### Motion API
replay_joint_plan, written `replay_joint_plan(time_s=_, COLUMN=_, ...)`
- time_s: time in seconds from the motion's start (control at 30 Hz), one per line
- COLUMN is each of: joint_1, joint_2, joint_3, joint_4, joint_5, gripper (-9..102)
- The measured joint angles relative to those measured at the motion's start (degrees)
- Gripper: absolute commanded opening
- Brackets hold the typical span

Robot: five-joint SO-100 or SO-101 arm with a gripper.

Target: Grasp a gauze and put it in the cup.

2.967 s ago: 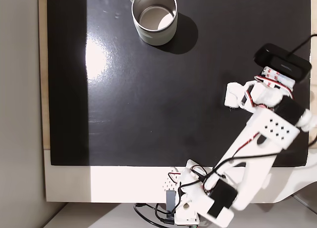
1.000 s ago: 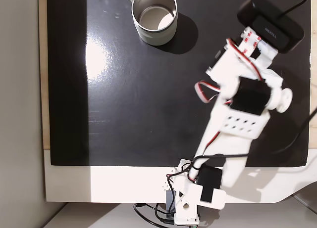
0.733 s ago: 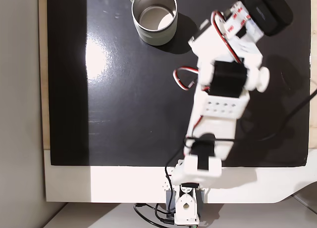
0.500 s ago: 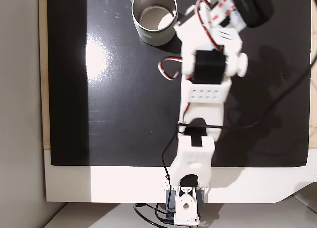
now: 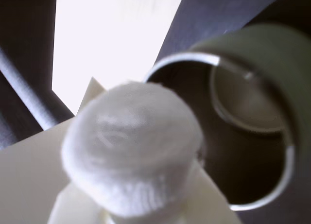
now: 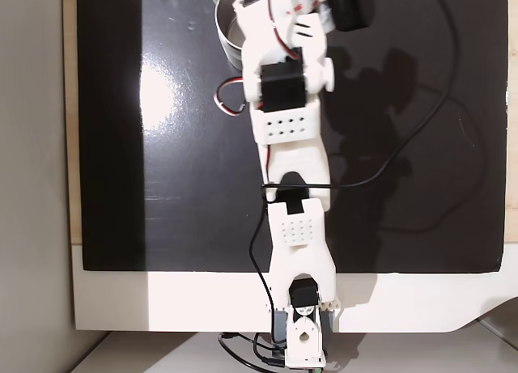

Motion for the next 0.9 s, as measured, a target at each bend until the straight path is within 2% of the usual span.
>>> replay_joint_plan(time_s=0.3, joint_1=-2.0, joint_2=-1.8, joint_3=-0.3, joint_4=-0.3, joint_5=2.1, gripper=2)
replay_joint_plan(time_s=0.43, joint_1=-2.0, joint_2=-5.0, joint_3=-4.9, joint_4=2.3, joint_5=0.3, gripper=28)
replay_joint_plan(time_s=0.57, joint_1=-3.3, joint_2=-7.7, joint_3=-7.9, joint_4=7.1, joint_5=-0.9, gripper=40)
replay_joint_plan(time_s=0.9, joint_1=-3.4, joint_2=-7.6, joint_3=-7.9, joint_4=9.3, joint_5=-2.3, gripper=39)
